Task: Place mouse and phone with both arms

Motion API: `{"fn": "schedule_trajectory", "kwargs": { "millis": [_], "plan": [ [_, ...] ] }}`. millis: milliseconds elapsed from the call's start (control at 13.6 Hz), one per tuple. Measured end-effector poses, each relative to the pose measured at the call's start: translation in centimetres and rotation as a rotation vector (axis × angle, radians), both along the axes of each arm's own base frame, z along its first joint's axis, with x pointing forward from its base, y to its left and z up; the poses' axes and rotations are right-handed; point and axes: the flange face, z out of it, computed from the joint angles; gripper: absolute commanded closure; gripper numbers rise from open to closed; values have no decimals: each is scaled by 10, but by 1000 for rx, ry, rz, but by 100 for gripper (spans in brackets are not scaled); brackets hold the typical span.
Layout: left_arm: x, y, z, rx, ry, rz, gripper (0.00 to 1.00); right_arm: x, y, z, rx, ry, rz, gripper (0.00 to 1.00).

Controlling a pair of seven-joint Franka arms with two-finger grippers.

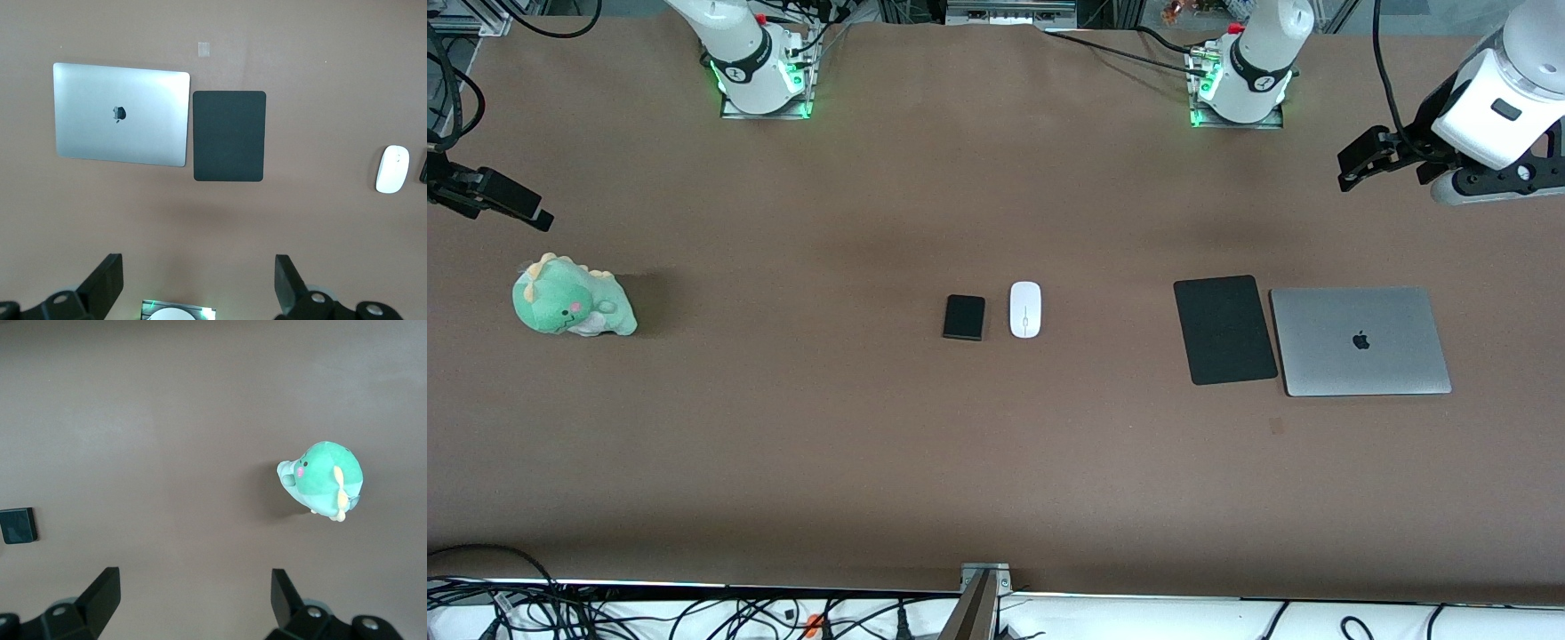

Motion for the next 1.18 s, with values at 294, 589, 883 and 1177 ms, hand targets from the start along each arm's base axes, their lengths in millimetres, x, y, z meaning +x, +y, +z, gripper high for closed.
{"fn": "schedule_trajectory", "kwargs": {
  "millis": [294, 589, 883, 1177],
  "plan": [
    [4, -13, -11, -11, 23, 4, 0, 0, 0, 0, 0, 0, 0, 0],
    [12, -39, -31, -30, 49, -12, 0, 0, 0, 0, 0, 1, 0, 0],
    [32, -60, -66, -83, 70, -4, 0, 0, 0, 0, 0, 1, 0, 0],
    [44, -107, -98, -96, 63, 48, 0, 0, 0, 0, 0, 1, 0, 0]
  ]
}}
